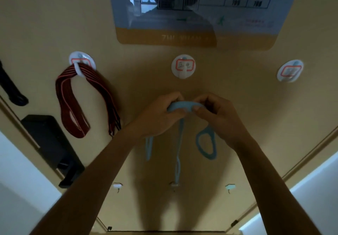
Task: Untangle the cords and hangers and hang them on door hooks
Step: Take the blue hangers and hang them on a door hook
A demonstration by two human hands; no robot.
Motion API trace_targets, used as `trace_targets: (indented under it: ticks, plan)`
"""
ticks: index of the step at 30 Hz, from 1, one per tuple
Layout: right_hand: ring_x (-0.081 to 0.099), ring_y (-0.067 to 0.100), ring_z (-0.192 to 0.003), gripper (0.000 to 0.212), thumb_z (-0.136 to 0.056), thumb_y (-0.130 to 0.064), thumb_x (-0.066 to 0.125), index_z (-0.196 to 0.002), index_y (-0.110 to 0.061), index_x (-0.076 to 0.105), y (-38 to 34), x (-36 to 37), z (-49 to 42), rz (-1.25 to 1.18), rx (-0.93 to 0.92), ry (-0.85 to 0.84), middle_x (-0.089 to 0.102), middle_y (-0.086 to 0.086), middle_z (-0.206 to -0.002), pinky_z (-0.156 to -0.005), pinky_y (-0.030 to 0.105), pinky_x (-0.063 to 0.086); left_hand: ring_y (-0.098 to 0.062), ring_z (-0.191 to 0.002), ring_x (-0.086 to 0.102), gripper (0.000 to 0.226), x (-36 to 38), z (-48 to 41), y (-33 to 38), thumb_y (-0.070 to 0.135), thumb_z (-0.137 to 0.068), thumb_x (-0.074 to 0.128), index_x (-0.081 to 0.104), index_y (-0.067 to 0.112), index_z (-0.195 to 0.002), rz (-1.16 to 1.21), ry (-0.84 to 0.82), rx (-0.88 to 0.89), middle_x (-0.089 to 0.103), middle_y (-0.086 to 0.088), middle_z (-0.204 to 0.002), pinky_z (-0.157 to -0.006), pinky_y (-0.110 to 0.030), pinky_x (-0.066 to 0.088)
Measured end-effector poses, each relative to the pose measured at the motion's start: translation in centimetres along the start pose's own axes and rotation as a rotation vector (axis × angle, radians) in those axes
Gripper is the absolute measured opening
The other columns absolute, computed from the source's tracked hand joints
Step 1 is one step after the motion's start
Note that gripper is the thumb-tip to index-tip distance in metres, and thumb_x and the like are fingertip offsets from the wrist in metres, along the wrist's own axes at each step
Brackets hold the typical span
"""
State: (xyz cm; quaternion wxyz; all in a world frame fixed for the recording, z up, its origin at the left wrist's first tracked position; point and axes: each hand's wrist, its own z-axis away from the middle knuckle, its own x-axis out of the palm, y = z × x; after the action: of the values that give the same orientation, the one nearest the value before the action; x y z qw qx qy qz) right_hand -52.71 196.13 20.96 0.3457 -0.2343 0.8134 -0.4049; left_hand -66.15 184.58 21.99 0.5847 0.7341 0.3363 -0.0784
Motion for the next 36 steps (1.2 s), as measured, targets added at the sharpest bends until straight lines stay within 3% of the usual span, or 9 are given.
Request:
trace_targets:
  ticks: [4,7,10,19,22,28,31,33,36]
  plan:
    - [0.057,0.009,-0.069,0.004,-0.083,-0.02,0.064,-0.087,-0.019,0.063,-1.5,-0.6,-1.9,0.098,-0.135,0.078,0.063,-0.006,-0.078,-0.062,0.022,0.045,-0.017,-0.067,0.046,0.01,-1.7,-0.5,2.1,0.013,-0.093,0.054,0.053,0.013,-0.083,-0.051,0.109,0.028,0.05,-0.011,-0.074,-0.062,-0.028,0.038]
    - [0.052,-0.003,-0.064,0.01,-0.083,-0.022,0.066,-0.09,-0.021,0.058,-2.8,-0.6,-3.7,0.148,-0.217,0.212,0.057,-0.016,-0.075,-0.059,0.01,0.038,-0.015,-0.071,0.052,0.006,-3.1,-1.4,3.6,0.016,-0.092,0.053,0.056,0.011,-0.09,-0.138,0.257,0.072,0.057,-0.011,-0.084,-0.063,-0.024,0.041]
    - [0.051,-0.006,-0.063,0.017,-0.084,-0.022,0.068,-0.091,-0.018,0.053,-4.0,-0.9,-5.2,0.222,-0.286,0.316,0.051,-0.017,-0.073,-0.057,0.009,0.038,0.0,-0.063,0.05,0.01,-4.1,-2.4,4.3,0.021,-0.093,0.052,0.055,0.012,-0.089,-0.304,0.377,0.149,0.054,0.007,-0.073,-0.053,-0.011,0.038]
    - [0.05,0.005,-0.063,0.015,-0.087,-0.018,0.061,-0.093,-0.005,0.058,-3.1,-0.2,-5.9,0.474,-0.351,0.415,0.056,-0.005,-0.078,-0.056,0.018,0.039,-0.014,-0.058,0.05,0.012,-3.7,-3.5,3.3,0.025,-0.091,0.051,0.053,0.016,-0.082,-0.591,0.509,0.117,0.053,0.001,-0.068,-0.051,-0.026,0.035]
    - [0.053,0.014,-0.065,0.016,-0.088,-0.022,0.062,-0.09,-0.007,0.06,-2.1,0.4,-5.2,0.502,-0.283,0.411,0.059,0.0,-0.076,-0.058,0.027,0.041,-0.005,-0.055,0.044,0.014,-2.7,-3.1,2.4,0.023,-0.091,0.053,0.049,0.019,-0.077,-0.536,0.493,0.083,0.046,0.009,-0.062,-0.049,-0.019,0.03]
    - [0.052,0.005,-0.059,0.015,-0.091,-0.018,0.06,-0.081,-0.007,0.056,-0.9,2.2,-3.1,0.336,-0.145,0.348,0.05,-0.008,-0.056,-0.052,0.014,0.036,-0.001,-0.051,0.042,0.032,0.6,-1.8,0.9,0.018,-0.096,0.049,0.046,0.029,-0.066,-0.07,0.45,0.025,0.043,0.01,-0.056,-0.05,-0.011,0.036]
    - [0.055,-0.004,-0.06,0.015,-0.091,-0.018,0.059,-0.079,-0.022,0.051,-0.9,2.6,-2.6,0.284,-0.131,0.336,0.052,-0.015,-0.061,-0.054,0.01,0.041,0.004,-0.049,0.046,0.032,1.4,-1.5,1.0,0.018,-0.098,0.046,0.045,0.03,-0.068,0.011,0.464,-0.005,0.048,0.013,-0.054,-0.049,-0.007,0.036]
    - [0.056,-0.007,-0.064,0.028,-0.091,-0.019,0.06,-0.077,-0.037,0.043,-0.9,2.6,-2.4,0.268,-0.14,0.336,0.054,-0.019,-0.066,-0.057,0.01,0.044,0.003,-0.047,0.045,0.029,1.3,-1.3,0.9,0.02,-0.099,0.044,0.05,0.021,-0.071,0.045,0.44,-0.02,0.046,0.01,-0.058,-0.047,-0.007,0.035]
    - [0.055,-0.008,-0.066,0.023,-0.088,-0.019,0.064,-0.079,-0.032,0.047,-0.7,2.6,-2.1,0.304,-0.165,0.372,0.054,-0.02,-0.07,-0.061,0.008,0.043,-0.003,-0.051,0.047,0.033,0.9,-1.2,0.4,0.025,-0.098,0.045,0.058,-0.001,-0.083,0.071,0.419,-0.045,0.051,-0.002,-0.064,-0.047,-0.01,0.037]
